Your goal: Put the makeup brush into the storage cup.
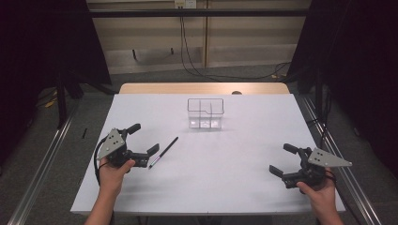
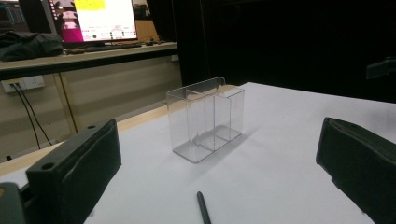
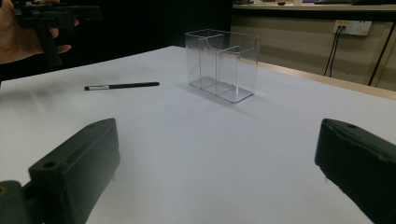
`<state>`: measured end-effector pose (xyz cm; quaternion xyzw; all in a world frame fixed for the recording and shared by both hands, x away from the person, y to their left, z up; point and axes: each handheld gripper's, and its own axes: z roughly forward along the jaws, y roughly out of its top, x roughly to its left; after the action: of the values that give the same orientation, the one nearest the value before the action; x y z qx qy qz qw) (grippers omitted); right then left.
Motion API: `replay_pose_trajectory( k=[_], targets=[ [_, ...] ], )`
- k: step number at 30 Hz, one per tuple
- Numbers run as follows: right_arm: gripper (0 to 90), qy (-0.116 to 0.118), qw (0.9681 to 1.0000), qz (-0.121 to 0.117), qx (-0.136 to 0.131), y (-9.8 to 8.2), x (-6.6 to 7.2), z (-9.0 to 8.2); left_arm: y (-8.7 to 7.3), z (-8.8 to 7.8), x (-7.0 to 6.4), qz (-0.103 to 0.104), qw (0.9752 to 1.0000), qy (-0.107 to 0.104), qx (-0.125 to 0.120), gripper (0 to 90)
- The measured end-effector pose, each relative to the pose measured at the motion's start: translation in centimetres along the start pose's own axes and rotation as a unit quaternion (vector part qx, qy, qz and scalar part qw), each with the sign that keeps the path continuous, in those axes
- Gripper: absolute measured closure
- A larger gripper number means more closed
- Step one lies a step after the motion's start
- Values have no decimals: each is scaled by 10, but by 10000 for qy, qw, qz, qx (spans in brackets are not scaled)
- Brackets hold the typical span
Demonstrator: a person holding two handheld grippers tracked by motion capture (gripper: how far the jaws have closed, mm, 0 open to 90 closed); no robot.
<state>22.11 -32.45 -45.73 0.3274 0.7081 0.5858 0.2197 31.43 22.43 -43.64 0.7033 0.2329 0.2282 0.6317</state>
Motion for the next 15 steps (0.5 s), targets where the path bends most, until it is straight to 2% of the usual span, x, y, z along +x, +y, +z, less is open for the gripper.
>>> replay_pose_trajectory(
  k=[15],
  targets=[
    [0,28,10000,-25,-14,0,1,0,-2,12,4,0,10000,23,32,0]
  ],
)
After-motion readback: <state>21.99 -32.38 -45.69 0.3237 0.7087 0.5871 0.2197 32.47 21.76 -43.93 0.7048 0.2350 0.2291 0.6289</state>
